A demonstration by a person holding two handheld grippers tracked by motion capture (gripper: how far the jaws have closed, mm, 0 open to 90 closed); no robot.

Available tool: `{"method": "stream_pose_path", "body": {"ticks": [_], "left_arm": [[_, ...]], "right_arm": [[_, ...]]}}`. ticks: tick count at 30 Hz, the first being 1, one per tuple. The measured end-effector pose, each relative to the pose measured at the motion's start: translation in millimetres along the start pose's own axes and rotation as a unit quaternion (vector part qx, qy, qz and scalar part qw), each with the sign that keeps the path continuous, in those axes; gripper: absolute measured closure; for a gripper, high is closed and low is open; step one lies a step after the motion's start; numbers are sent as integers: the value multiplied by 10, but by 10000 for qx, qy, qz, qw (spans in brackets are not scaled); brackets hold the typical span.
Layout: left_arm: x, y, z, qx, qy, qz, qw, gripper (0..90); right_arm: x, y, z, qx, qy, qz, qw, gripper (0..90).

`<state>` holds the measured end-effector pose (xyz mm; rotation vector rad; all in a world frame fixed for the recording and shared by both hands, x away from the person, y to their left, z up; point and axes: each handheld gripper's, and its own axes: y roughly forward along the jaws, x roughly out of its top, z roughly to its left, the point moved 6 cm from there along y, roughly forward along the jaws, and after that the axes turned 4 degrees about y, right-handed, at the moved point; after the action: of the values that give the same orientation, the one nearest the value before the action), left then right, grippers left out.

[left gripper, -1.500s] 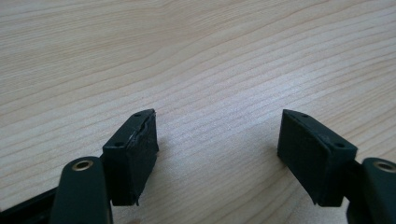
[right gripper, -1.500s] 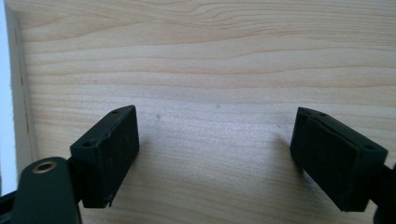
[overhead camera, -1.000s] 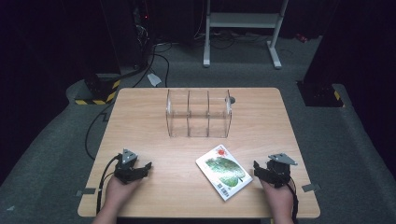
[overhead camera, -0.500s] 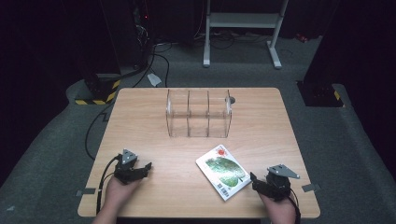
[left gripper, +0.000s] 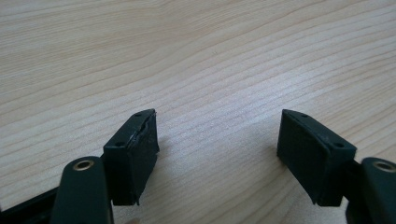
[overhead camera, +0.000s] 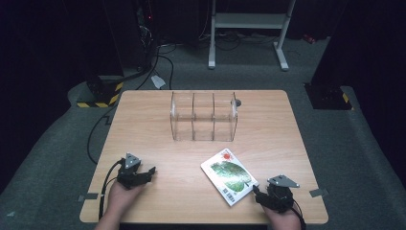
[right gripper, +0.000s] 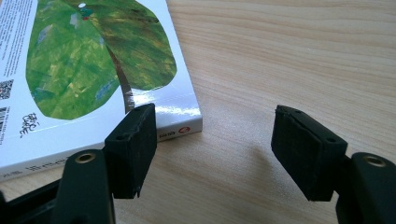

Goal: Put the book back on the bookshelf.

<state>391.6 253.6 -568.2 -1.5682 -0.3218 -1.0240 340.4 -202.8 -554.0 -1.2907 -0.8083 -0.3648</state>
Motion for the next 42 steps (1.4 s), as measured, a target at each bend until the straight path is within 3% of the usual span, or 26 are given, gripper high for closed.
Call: {"method": "stream_pose_path", "body": {"ticks": [8, 11, 26, 28, 31, 35, 40, 42], "left_arm": [[0, 0, 0, 1, 2, -1, 10000, 290], [0, 0, 0, 2, 4, -1, 10000, 290], [-1, -7, -11, -35, 30, 7, 10000, 311], [-1, -11, -17, -41, 64, -12, 10000, 325], [-2, -15, -38, -43, 29, -32, 10000, 337], [14, -17, -167, -91, 133, -42, 9999, 365], [72, 7, -473, -303, 470, -102, 9984, 389], [97, 17, -600, -489, 516, -126, 9974, 406]], "right_arm": [[49, 121, -4, -113, 49, 3, 9999, 338], [91, 212, 3, -160, -34, 58, 9998, 338], [475, 592, 215, -98, -147, 221, 9996, 368], [494, 556, 232, -209, -269, 115, 9994, 374], [468, 430, 280, -42, -250, -81, 9996, 373], [352, 297, 371, 221, -377, -70, 9990, 366], [282, 230, 495, 573, -335, 2, 9978, 384], [268, 245, 550, 616, -417, 13, 9972, 371]]}}
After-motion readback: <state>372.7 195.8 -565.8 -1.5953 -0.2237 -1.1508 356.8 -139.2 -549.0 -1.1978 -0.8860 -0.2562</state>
